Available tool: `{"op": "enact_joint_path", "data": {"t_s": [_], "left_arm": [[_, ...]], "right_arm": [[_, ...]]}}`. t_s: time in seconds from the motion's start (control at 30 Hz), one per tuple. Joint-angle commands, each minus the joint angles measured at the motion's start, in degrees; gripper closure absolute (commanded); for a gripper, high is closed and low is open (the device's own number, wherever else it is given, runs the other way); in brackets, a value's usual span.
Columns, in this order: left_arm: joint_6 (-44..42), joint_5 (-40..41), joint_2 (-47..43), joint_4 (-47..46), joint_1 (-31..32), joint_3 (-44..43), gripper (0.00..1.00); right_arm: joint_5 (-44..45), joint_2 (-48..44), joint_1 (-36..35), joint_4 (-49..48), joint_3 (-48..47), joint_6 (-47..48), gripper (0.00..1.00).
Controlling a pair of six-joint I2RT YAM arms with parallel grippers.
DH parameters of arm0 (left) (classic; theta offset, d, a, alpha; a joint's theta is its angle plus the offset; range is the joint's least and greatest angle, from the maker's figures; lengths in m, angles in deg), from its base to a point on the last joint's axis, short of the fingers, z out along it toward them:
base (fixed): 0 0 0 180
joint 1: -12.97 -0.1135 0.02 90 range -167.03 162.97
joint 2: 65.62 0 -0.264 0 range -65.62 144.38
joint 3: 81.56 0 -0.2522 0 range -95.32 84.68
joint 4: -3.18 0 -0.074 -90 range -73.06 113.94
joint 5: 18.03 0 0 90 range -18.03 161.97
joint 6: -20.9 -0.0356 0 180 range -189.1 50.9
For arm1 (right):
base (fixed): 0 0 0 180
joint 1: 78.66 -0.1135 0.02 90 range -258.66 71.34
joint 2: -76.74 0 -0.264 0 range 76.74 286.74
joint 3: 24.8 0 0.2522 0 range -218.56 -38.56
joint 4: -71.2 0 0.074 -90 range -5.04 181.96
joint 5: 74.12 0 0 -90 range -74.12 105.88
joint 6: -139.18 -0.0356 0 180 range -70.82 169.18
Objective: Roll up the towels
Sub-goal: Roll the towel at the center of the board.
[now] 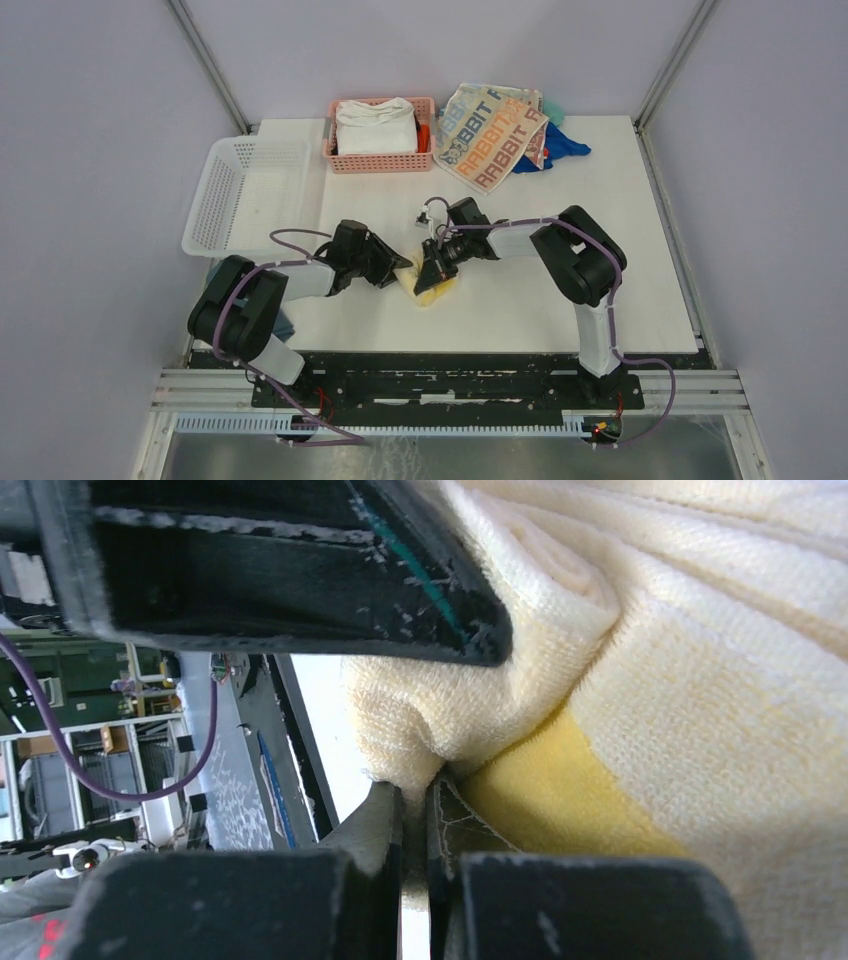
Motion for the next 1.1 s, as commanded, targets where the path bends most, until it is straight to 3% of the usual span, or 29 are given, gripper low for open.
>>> {"op": "enact_joint_path", "data": {"t_s": [0.0, 0.17, 0.33, 0.43, 0.47, 0.57, 0.8, 1.07], "left_arm": [[-0.7, 4.5, 2.5, 7.4, 0.1, -1.1, 0.59], [-2.7, 8.2, -0.3, 15.5, 0.1, -2.5, 0.86], [-2.9, 11.8, -3.1, 24.2, 0.1, -6.2, 0.96], [-2.1, 13.1, -3.4, 28.8, 0.1, -8.3, 0.97], [0.0, 13.2, -3.1, 31.9, 0.1, -9.8, 0.97], [2.0, 14.3, -2.6, 35.7, 0.1, -11.5, 0.97], [5.2, 15.7, -2.4, 40.0, 0.4, -12.8, 0.97], [9.6, 15.8, -3.7, 41.1, 0.5, -11.3, 0.97]], "right_arm": [[10.2, -1.7, -0.1, 8.2, 1.3, 5.3, 0.94], [17.3, -6.8, -0.7, 11.9, 1.2, 8.4, 0.85], [29.7, -13.4, -5.2, 15.8, 0.3, 13.5, 0.69], [39.9, -17.7, -9.6, 15.9, 0.3, 15.8, 0.59], [49.5, -20.8, -14.6, 14.1, 1.1, 18.4, 0.53], [56.4, -22.2, -18.6, 12.3, 2.2, 20.4, 0.49], [65.3, -22.3, -24.9, 10.1, 2.9, 22.3, 0.34], [69.9, -18.3, -30.4, 10.4, 0.0, 22.6, 0.31]]}}
